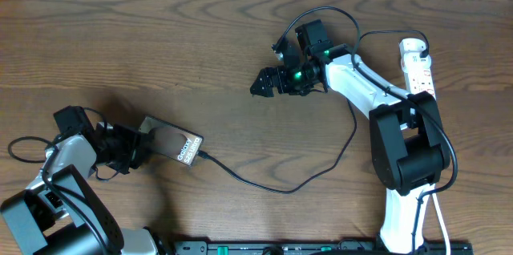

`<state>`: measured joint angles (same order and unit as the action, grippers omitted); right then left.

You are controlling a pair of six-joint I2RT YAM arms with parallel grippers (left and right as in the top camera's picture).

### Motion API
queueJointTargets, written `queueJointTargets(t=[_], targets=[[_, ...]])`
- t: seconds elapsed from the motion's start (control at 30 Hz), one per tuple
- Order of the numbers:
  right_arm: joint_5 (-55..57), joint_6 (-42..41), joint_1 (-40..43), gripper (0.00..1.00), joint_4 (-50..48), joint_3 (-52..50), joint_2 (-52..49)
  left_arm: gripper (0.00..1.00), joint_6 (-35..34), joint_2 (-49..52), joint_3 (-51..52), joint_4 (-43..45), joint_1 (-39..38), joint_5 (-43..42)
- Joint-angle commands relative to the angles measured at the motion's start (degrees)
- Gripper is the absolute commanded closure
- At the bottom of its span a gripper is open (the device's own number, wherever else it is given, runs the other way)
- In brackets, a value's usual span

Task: Plug charger to phone and switch on socket
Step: 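Lower the phone with the left gripper flat onto the table, then open the left gripper and move the right gripper to the power strip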

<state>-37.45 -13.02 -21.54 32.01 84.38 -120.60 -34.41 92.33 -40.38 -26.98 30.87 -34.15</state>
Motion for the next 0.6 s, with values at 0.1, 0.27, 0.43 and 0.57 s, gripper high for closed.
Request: queueJointTargets(t=[0.1,0.27,0.43,0.57], targets=[[0.0,0.3,0.1,0.01,0.4,0.7,-0.4,0.56,1.4,3.0,1.7,1.0,0.2,12.5],[0.0,0.4,0.1,0.01,0.4,0.7,-0.4,0.56,1.4,-1.4,-4.2,1.1,0.2,9.6],[0.1,0.4,0.1,0.01,0.0,0.7,-0.4,0.56,1.9,-8.5,-10.5,3.0,-0.1,1.0],[0.1,0.4,0.2,0.01,-1.2,0.7,-0.4,0.55,4.0,-13.0,-13.4,12.0,-2.2,-17.1]])
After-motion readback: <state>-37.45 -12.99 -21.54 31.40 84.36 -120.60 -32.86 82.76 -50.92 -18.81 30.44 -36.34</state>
